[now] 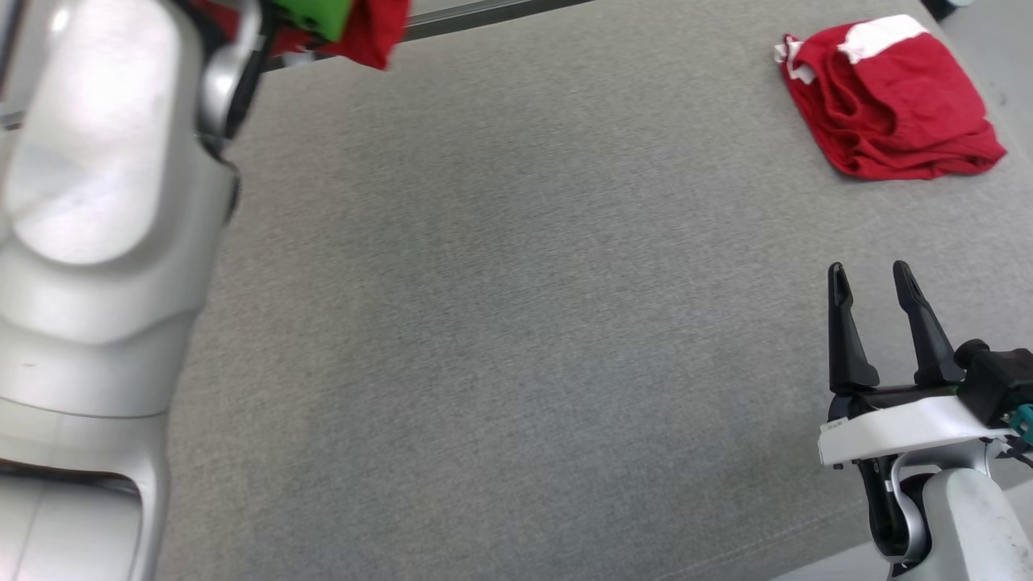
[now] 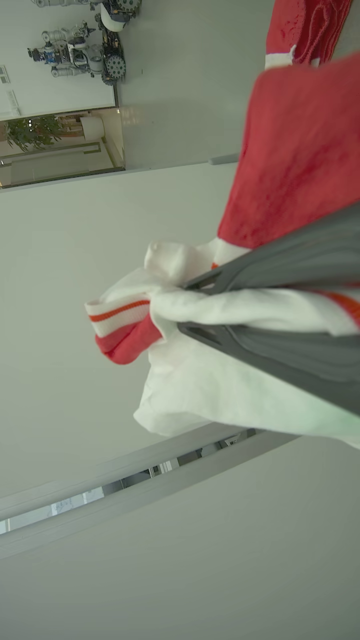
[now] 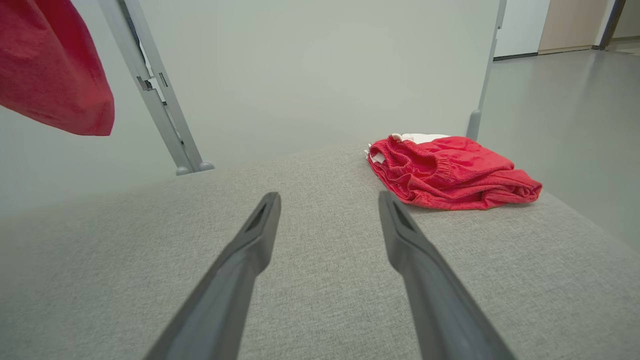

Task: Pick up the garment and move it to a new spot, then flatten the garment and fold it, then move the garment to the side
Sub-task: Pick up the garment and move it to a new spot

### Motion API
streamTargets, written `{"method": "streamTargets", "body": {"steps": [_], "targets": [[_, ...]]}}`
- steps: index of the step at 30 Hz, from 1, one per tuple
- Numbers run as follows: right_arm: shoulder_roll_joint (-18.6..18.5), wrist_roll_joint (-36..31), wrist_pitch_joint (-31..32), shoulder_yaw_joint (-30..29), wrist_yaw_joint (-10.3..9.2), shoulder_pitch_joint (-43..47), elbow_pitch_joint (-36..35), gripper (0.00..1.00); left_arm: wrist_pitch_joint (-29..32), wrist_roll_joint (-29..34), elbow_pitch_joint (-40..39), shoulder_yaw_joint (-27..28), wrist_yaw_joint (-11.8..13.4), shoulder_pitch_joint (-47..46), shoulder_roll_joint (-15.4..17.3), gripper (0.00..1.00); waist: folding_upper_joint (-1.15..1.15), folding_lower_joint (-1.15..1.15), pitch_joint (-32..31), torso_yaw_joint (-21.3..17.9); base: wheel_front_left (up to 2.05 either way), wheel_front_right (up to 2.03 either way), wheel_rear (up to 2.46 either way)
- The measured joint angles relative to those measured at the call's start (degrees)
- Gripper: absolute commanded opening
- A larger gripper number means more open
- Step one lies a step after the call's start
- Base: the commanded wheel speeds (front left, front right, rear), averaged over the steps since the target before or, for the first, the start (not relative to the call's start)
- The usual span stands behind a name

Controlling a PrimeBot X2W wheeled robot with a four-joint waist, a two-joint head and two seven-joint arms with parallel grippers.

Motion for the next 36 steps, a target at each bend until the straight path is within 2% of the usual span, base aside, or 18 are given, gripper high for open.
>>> {"method": "streamTargets", "body": {"steps": [8,19,20,21,22,23,30,36], "targets": [[0.6,0.2,-1.0,0.7,0.00,-0.5,1.4,1.00,-0.2,-0.9,-0.1,-6.1,-0.7,3.8,-4.9,0.00,0.00,0.00,-0.4,-3.8,0.00,0.00,0.00],[1.1,0.6,-1.5,1.8,0.00,-1.7,2.9,1.00,-4.6,-3.7,8.3,-11.5,-0.5,22.1,-6.7,0.00,0.00,0.00,0.9,-3.7,0.00,0.00,0.00],[1.1,0.6,-1.5,1.8,0.00,-1.8,3.0,1.00,-5.0,-3.8,8.8,-11.9,-0.5,23.1,-6.8,0.02,0.00,0.00,0.9,-3.6,0.00,0.00,0.00],[1.1,0.6,-1.5,1.7,0.00,-1.8,3.0,1.00,-5.7,-4.0,9.5,-12.4,-0.5,24.3,-7.1,0.13,0.00,0.00,0.9,-3.5,0.00,0.00,0.00],[1.0,0.6,-1.6,1.6,0.00,-1.8,3.1,1.00,-6.3,-4.2,10.0,-12.8,-0.5,25.3,-7.3,0.83,0.00,0.00,0.9,-3.3,0.00,0.00,0.00],[0.9,0.6,-1.6,1.6,0.00,-1.8,3.1,1.00,-6.8,-4.3,10.2,-13.1,-0.4,26.0,-7.5,1.00,0.00,0.00,0.8,-3.1,0.00,0.00,0.00],[0.4,0.5,-1.6,1.6,0.00,-1.4,3.5,1.00,-12.2,-5.2,9.8,-12.8,1.5,28.0,-8.1,1.00,0.00,0.00,-1.2,-1.7,0.00,0.00,0.00],[-0.3,0.4,-1.6,1.7,0.00,0.2,3.0,1.00,-14.8,-6.3,5.8,-9.0,4.2,30.7,-6.6,1.00,0.00,0.00,-3.9,0.5,0.00,0.00,0.00]]}}
